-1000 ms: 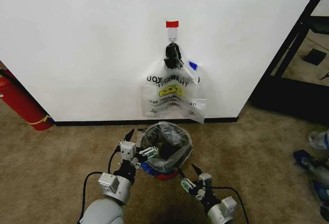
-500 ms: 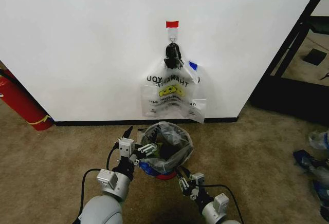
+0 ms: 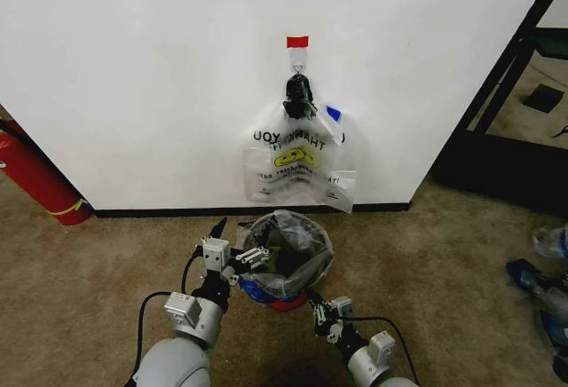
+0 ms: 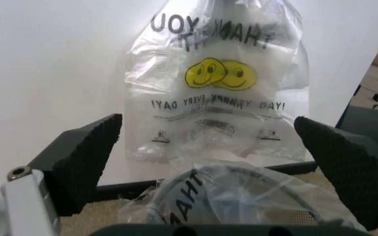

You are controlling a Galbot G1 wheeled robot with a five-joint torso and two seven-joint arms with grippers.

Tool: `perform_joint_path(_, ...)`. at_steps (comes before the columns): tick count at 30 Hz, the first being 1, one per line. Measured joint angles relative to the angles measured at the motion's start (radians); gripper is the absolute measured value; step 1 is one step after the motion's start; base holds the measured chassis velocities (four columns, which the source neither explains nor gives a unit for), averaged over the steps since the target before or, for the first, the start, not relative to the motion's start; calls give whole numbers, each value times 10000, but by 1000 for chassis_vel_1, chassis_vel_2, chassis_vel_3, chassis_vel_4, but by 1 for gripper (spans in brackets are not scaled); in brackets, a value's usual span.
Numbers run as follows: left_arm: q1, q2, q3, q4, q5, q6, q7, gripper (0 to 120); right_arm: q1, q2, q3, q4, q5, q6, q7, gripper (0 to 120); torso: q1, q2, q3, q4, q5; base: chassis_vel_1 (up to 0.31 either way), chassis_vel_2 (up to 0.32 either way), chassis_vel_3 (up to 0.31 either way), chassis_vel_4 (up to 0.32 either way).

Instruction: Pick up the garbage bag from the wall and place it over the trash bin.

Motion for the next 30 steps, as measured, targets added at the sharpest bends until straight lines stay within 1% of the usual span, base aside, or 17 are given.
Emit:
perform_joint_path(9, 44, -10, 71, 3, -17, 11, 0, 100, -339, -18, 123, -285, -103, -108, 177, 0, 0, 0, 0, 0, 1, 0, 0, 0, 0)
perform_joint_path(13, 62, -2, 91, -122, -28, 23, -1, 100, -838, -110, 379, 432, -269, 145, 15, 1, 0, 0, 0, 0, 1, 0, 0, 0, 0)
perform_joint_path(15, 64, -6, 66, -172, -32, 26, -5, 100, -1177, -143, 631, 707, -613, 564, -53, 10, 0, 0, 0, 0, 1, 0, 0, 0, 0)
perform_joint_path(16, 64, -6, 66, -172, -32, 26, -5, 100, -1177, -143, 631, 707, -613, 564, -53, 10, 0, 0, 0, 0, 1, 0, 0, 0, 0)
perform_joint_path(17, 62, -8, 43, -173, -33, 23, -17, 100, -1293, -139, 725, 773, -714, 751, -74, 13, 0, 0, 0, 0, 2, 0, 0, 0, 0)
perform_joint_path(18, 53, -13, -38, -152, -24, -29, -34, 100, -1540, -60, 962, 917, -866, 1286, -83, 19, 0, 0, 0, 0, 0, 0, 0, 0, 0)
perform_joint_path(20, 51, -14, -282, 29, 46, -235, -18, 100, -1833, 237, 1395, 1182, -1016, 1959, 178, 26, 0, 0, 0, -1, 1, 0, 0, 0, 0)
perform_joint_path(22, 102, -46, -655, 346, 147, -621, 6, 100, -2042, 673, 1899, 1504, -1101, 2437, 749, 34, 0, 0, -1, -2, 0, 0, 0, 0, 0)
perform_joint_path(23, 102, -46, -655, 346, 147, -621, 6, 100, -2042, 673, 1899, 1504, -1101, 2437, 749, 34, 0, 0, -1, -2, 0, 0, 0, 0, 0)
perform_joint_path(25, 308, -107, -1250, 854, 381, -1297, 132, 100, -2251, 1200, 2466, 1920, -1094, 2844, 1421, 41, 0, 0, 0, -2, 0, 0, 0, 0, 0)
perform_joint_path(26, 456, -133, -1509, 1026, 486, -1542, 223, 100, -2376, 1396, 2742, 2079, -1110, 3058, 1559, 48, 0, 0, 0, -1, -2, 0, 0, 0, 0)
perform_joint_path(27, 638, -151, -1731, 1180, 591, -1775, 306, 100, -2471, 1517, 2925, 2195, -1161, 3258, 1641, 51, 0, 0, -1, -3, -1, 0, 0, 0, 0)
perform_joint_path(28, 874, -164, -1936, 1322, 679, -2021, 382, 100, -2599, 1653, 3116, 2340, -1296, 3501, 1725, 56, 0, 0, 0, 1, -1, 0, 0, 0, 0)
perform_joint_path(29, 1127, -163, -2114, 1435, 734, -2253, 444, 100, -2739, 1780, 3260, 2516, -1469, 3721, 1789, 59, 0, 0, 0, -1, -1, 0, 0, 0, 0)
perform_joint_path(30, 1127, -163, -2114, 1435, 734, -2253, 444, 100, -2739, 1780, 3260, 2516, -1469, 3721, 1789, 59, 0, 0, 0, -1, -1, 0, 0, 0, 0)
